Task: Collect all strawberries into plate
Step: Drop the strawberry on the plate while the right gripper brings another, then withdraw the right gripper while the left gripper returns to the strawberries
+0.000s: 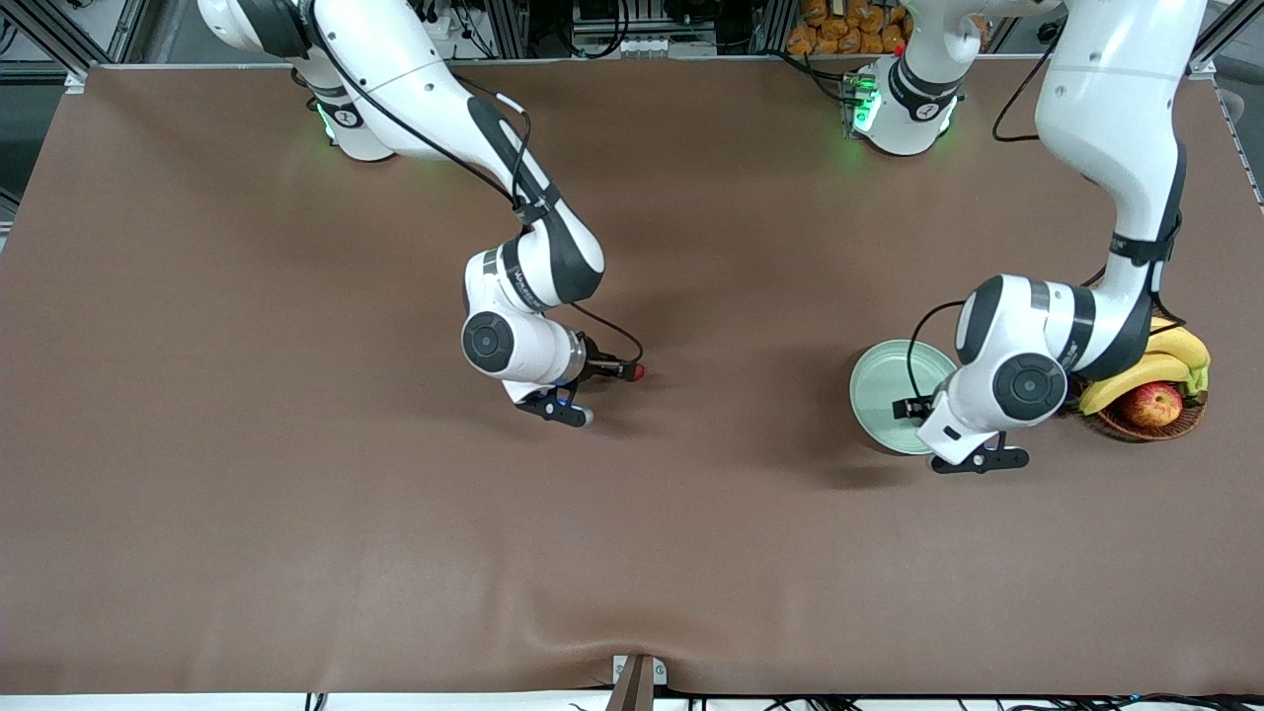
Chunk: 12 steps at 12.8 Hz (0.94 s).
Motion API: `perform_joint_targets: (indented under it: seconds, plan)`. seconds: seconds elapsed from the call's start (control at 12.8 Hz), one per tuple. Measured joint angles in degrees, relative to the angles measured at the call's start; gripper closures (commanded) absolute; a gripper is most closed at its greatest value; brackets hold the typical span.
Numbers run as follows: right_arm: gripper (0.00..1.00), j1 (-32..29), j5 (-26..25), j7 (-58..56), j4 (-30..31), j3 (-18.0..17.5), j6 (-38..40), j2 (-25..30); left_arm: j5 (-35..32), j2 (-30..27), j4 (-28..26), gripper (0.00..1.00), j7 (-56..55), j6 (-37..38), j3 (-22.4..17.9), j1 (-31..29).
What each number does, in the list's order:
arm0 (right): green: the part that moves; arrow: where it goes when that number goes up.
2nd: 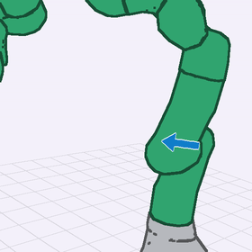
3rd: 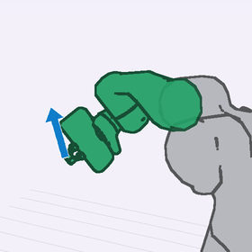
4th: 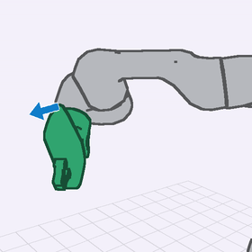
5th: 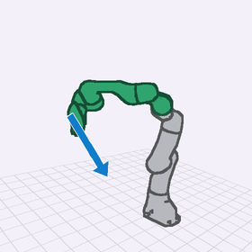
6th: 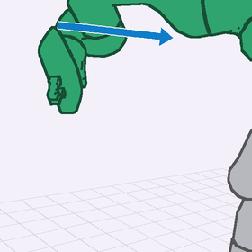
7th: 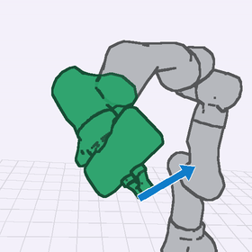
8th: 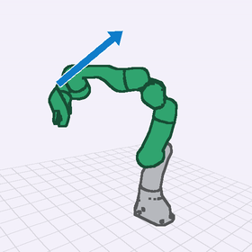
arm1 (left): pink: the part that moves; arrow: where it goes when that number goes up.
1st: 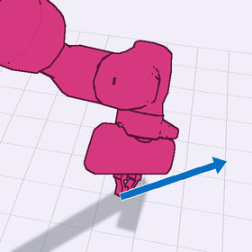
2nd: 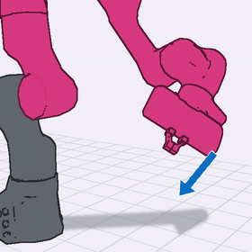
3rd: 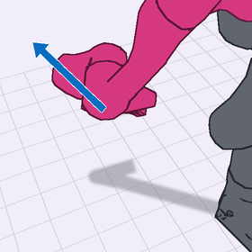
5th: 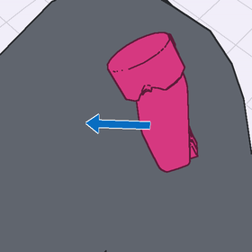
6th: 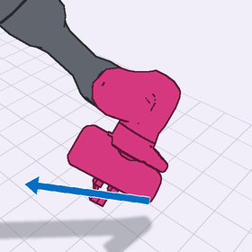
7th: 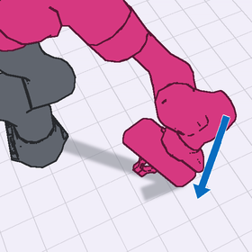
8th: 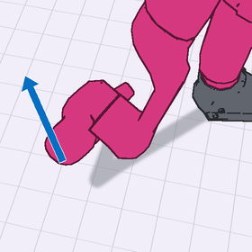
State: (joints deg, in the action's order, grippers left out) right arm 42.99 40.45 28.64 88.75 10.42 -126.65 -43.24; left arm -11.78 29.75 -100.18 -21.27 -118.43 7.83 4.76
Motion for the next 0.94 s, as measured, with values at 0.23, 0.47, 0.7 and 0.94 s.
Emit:
perform_joint_targets:
  seconds: [0.23, 0.47, 0.7, 0.94]
  plan:
    - [0.0, -5.4, -0.23, -0.03, -1.37, 0.56, 5.43, 4.51, 1.44, -1.35, 2.35, 0.0, -13.11, 2.2, 7.58, 1.58]
    - [0.0, -14.88, -6.55, -0.53, -2.75, 0.96, 16.19, 12.96, 2.44, 2.83, 8.45, 0.0, -29.85, 2.07, 10.16, 9.64]
    - [0.0, -21.95, -15.53, -3.67, -5.81, 0.93, 27.52, 19.71, 2.47, 10.52, 16.74, 0.0, -41.5, -0.1, 10.04, 18.9]
    - [0.0, -27.5, -19.63, -13.96, -8.44, 0.97, 35.71, 23.04, 2.47, 16.6, 20.24, 0.0, -49.56, -10.01, 9.92, 22.86]
